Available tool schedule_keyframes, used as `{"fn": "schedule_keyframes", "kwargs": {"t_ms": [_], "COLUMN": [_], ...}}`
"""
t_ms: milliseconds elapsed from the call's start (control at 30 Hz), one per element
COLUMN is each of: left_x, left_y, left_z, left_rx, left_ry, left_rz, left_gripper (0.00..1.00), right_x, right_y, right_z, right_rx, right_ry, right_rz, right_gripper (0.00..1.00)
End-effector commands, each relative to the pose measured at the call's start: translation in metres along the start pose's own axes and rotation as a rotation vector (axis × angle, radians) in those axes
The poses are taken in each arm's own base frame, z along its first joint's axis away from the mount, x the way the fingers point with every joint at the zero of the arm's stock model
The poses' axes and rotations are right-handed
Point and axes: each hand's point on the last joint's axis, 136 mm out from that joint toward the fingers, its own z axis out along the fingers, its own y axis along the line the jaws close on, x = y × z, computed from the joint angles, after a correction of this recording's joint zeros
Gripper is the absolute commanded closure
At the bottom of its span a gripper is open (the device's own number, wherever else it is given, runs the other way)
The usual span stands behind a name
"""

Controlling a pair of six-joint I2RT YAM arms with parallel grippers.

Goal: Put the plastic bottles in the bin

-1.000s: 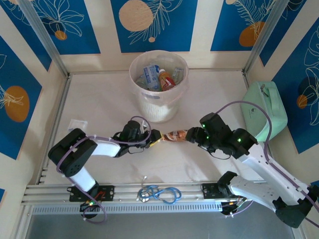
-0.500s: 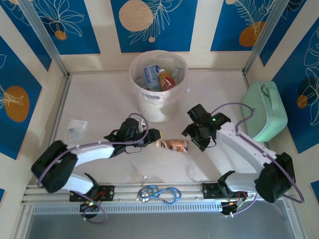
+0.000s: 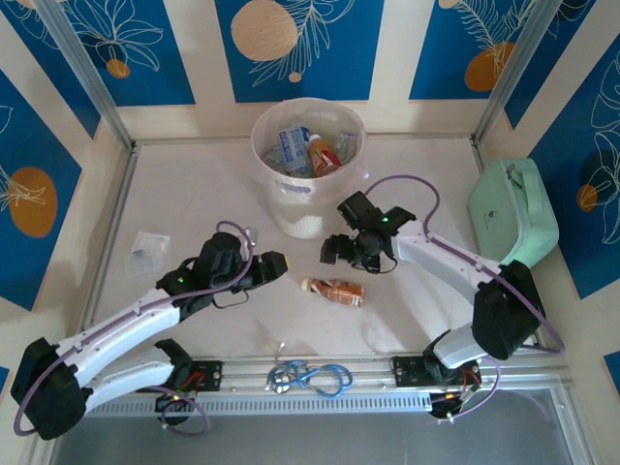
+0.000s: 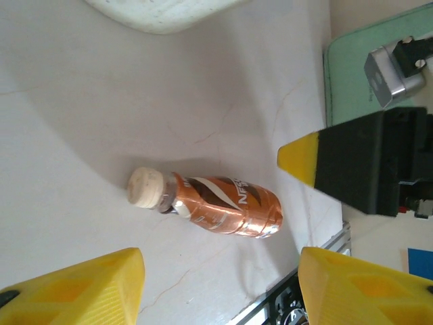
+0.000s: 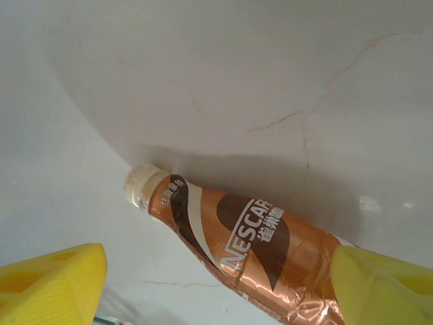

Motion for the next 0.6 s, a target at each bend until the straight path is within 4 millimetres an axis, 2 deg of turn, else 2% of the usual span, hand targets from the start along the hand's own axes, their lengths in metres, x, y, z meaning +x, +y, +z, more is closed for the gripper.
{"fn": "schedule_keyframes", "kwargs": {"t_ms": [0,100,300,433,567], "left_x": [0.001,-0.003,-0.009,-0.012,-0.017], "left_y": [0.016,0.017,0.02,0.02,0.015], "left_z": [-0.008,-0.015,-0.027,-0.029,-0.031], "left_rx": [-0.05,-0.047,-0.039,-0.033,-0.021], "left_ry": [0.0,-0.011,-0.032,-0.031,-0.04], "left_rz": [-0.021,-0.032,-0.05,-0.061,-0.06], "left_gripper": [0.38,0.38,0.38,0.38,0.38], "right_x": [0.001,0.004,0.03,0.047,0.053], "right_y": [0.006,0.007,0.001,-0.003,-0.012], "right_z": [0.004,0.014,0.029,0.033,0.035], "right_rx": [0.034,0.025,0.068,0.083,0.136], "right_ry": [0.034,0.067,0.142,0.176,0.185], "right_rz": [-0.16,-0.157,-0.18,-0.193,-0.212], "right_gripper": [0.13,0.13,0.13,0.13,0.13]}}
